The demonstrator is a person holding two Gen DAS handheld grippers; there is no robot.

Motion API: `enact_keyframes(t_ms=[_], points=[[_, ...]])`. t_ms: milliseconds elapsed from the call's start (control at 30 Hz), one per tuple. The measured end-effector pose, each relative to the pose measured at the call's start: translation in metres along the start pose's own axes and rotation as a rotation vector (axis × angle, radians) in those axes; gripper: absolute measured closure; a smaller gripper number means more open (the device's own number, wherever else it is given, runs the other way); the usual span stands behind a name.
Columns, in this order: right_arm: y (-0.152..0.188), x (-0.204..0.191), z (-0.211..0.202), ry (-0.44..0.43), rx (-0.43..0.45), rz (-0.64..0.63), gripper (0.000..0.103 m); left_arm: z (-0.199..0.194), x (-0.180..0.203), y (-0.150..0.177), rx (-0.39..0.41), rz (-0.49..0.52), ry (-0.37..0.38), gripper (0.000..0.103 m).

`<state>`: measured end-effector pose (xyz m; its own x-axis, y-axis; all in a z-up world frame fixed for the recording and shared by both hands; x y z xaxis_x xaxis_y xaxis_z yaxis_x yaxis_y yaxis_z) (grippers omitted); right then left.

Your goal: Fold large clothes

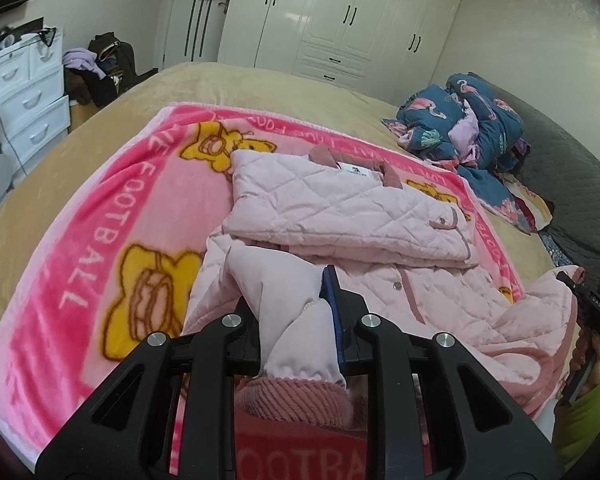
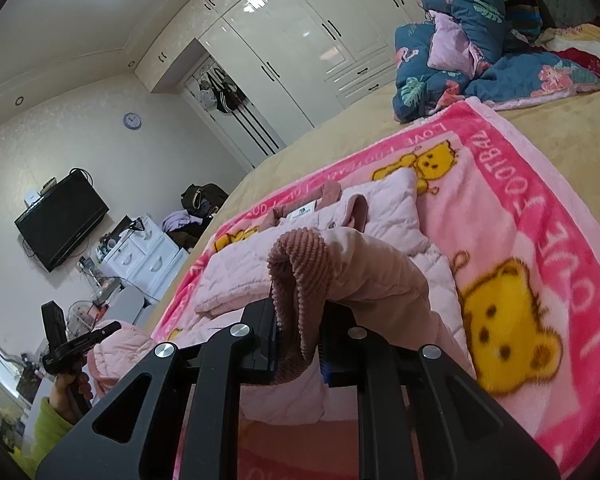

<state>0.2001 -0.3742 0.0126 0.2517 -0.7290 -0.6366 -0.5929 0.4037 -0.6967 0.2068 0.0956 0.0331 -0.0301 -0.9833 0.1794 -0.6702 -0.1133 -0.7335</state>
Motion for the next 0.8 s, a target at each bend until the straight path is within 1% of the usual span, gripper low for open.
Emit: enact_keyframes(t_ms=[267,433,533,800], points=[[-0.029,-0.007,0.014,0.005,0.031,-0.030,0.089,0.010,-0.004,-0.024,0.018,-0.026,0.018,0.088],[-0.053,-0.011,0.019,0.006,0.071,-0.049,0.089,0.013,-0.008,-0.047,0.051,-0.064,0.037,0.088],[-0.070,-0.015,0.021,0.005,0.100,-0.069,0.089,0.012,-0.006,-0.063,0.075,-0.069,0.044,0.088],[-0.112,-0.017,0.030,0.012,0.143,-0.084,0.089,0.013,0.002,-0.101,0.116,-0.060,0.025,0.087]])
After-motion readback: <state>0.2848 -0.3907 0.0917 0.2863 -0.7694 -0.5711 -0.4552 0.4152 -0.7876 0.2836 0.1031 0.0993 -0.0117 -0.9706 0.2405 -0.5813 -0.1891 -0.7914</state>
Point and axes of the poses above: each gripper's, at about its wrist camera, not at the fingertips, and z roughly the way its jaws point, x to its right, y to its underside, the point moved 6 cm from there along z, roughly the way its jaws point, and after that the axes turned 5 degrees about -y, right-handed, at the moved point
